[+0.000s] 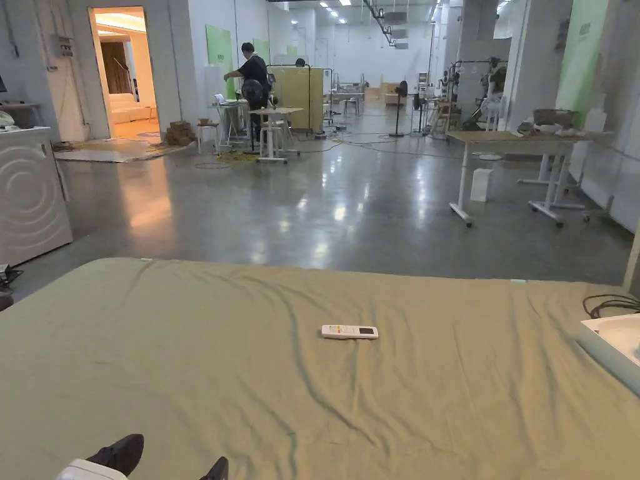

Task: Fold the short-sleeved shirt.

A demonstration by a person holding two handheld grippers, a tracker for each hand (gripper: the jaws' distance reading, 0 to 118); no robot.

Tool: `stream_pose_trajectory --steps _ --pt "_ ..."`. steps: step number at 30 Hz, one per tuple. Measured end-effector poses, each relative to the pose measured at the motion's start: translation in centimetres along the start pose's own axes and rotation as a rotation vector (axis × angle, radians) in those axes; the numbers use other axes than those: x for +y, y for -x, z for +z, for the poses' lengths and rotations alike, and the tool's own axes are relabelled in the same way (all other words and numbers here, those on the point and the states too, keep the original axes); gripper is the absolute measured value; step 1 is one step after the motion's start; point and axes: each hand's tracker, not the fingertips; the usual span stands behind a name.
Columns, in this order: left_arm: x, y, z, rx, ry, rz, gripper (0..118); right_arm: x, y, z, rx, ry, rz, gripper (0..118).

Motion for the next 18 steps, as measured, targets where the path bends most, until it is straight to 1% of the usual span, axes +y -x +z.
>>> stream_pose_trajectory --steps 1,3,4,5,8,10,11,12,13,14,15,16,17,18 --pt "0.7 -0.7 0.4 0.017 -0.03 -0.011 86 0.8 0.9 0.3 0.004 -0.029 0.019 88" --pt "1.7 -1.5 1.2 -0.012 -0.03 0.04 86 2.0 2.4 0.6 0.006 -0.059 0.041 88" --pt "1.9 -1.7 1.4 -0.047 -0.048 0.06 86 2.4 3.0 0.5 0.023 -0.069 0.051 88" --pt "2.2 -2.0 1.6 -0.045 -0.054 0.056 86 2.8 3.5 0.6 0.045 -0.081 0.077 88" --pt "3.0 -3.0 2.1 -0.04 -0.087 0.025 86 3.4 4.8 0.7 0.044 -0.085 0.131 88" --pt "3.4 -3.3 2.3 -0.034 -0.105 0.012 86 3.5 5.5 0.7 0.038 -0.08 0.15 87" --pt "3.5 -3.4 2.4 -0.033 -0.109 0.008 86 3.5 5.7 0.7 0.035 -0.073 0.154 84" --pt "3.6 -3.5 2.5 -0.034 -0.113 0.006 86 3.4 5.7 0.6 0.039 -0.064 0.157 77" --pt "3.6 -3.4 2.4 -0.041 -0.113 0.001 86 3.3 5.9 0.5 0.038 -0.059 0.157 66" --pt "3.6 -3.5 2.5 -0.052 -0.11 -0.001 81 3.2 5.9 0.5 0.036 -0.052 0.151 51" --pt "3.5 -3.5 2.5 -0.052 -0.11 -0.001 69 3.0 5.9 0.4 0.037 -0.046 0.143 38" --pt "3.5 -3.5 2.7 -0.053 -0.111 -0.003 39 2.8 5.8 0.2 0.026 -0.036 0.133 23" --pt "3.5 -3.4 2.8 -0.06 -0.109 -0.003 1 2.7 5.8 0.1 0.012 -0.028 0.123 0" --pt "3.3 -3.5 2.8 -0.068 -0.11 -0.001 1 2.5 5.7 0.0 0.007 -0.02 0.118 0"
